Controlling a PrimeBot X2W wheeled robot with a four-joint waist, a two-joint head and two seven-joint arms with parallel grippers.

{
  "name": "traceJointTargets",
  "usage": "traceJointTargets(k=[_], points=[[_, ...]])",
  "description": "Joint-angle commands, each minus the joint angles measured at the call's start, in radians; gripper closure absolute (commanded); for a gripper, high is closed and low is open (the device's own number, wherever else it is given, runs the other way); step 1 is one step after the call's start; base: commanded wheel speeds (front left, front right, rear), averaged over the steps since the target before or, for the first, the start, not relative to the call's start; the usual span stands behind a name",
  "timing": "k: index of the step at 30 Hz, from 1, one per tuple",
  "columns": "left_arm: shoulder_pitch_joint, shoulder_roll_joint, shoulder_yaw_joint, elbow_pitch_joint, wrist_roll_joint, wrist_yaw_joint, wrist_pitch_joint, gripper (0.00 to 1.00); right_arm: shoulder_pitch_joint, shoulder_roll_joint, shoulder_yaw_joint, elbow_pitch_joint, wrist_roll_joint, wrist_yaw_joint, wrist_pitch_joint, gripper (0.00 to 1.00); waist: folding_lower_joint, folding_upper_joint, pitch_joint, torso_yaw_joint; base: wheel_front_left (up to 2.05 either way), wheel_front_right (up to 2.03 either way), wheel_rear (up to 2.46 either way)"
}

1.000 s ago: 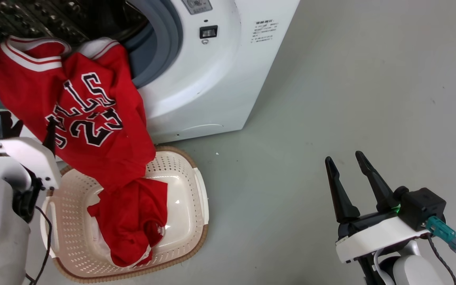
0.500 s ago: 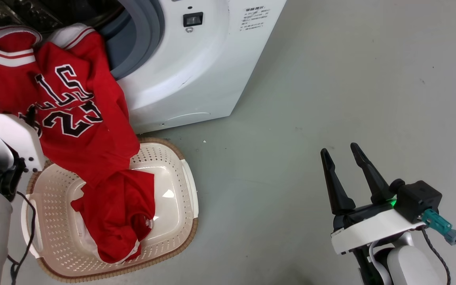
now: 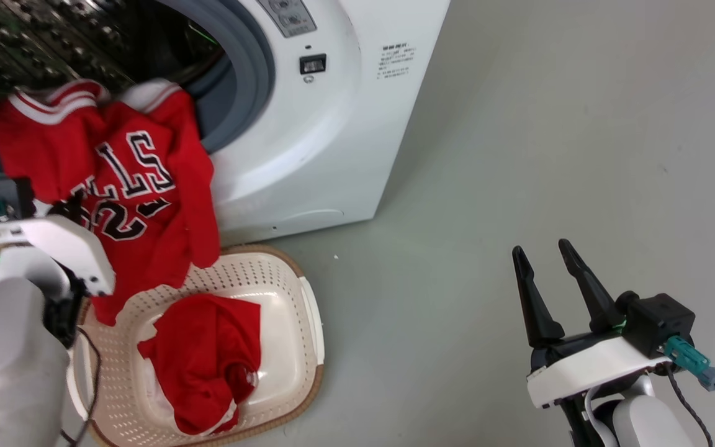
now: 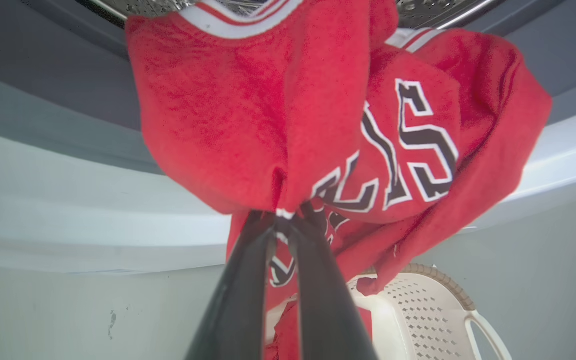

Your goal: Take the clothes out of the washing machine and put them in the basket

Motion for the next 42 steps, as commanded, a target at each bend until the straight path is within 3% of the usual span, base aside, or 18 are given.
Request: traceJointTargets(k=[1,10,23,27,35,42], points=[[0.022,-0.015,0.003,-0.008,-0.004,0.011,-0.027,1.00,0.013,0.000,-0.007,-0.001,-0.010,-0.001,0.004,0.00,-0.0001,0.0000,-0.041,0.023,0.00,0.00,0.00],[0.147,-0.099,0.014,-0.117,-0.021,0.062,-0.180,1.00,0.060,0.000,-0.034,-0.032,-0.031,-0.001,0.042,0.00,-0.0001,0.0000,-0.139,0.078,0.00,0.00,0.00],[0.461,-0.202,0.050,-0.515,0.016,0.169,-0.203,1.00,0.138,0.000,-0.057,-0.075,-0.057,-0.001,0.101,0.00,-0.0001,0.0000,-0.251,0.126,0.00,0.00,0.00],[0.544,-0.226,0.044,-0.568,0.014,0.187,-0.203,1.00,0.150,0.000,-0.057,-0.089,-0.061,-0.001,0.111,0.00,-0.0001,0.0000,-0.259,0.132,0.00,0.00,0.00],[0.649,-0.281,0.011,-0.547,-0.021,0.181,-0.188,1.00,0.151,0.000,-0.059,-0.132,-0.071,-0.001,0.130,0.00,-0.0001,0.0000,-0.214,0.138,0.00,0.00,0.00],[0.559,-0.283,-0.003,-0.419,-0.037,0.146,-0.180,1.00,0.105,0.000,-0.054,-0.168,-0.076,-0.001,0.129,0.00,-0.0001,0.0000,-0.087,0.122,0.00,0.00,0.00]])
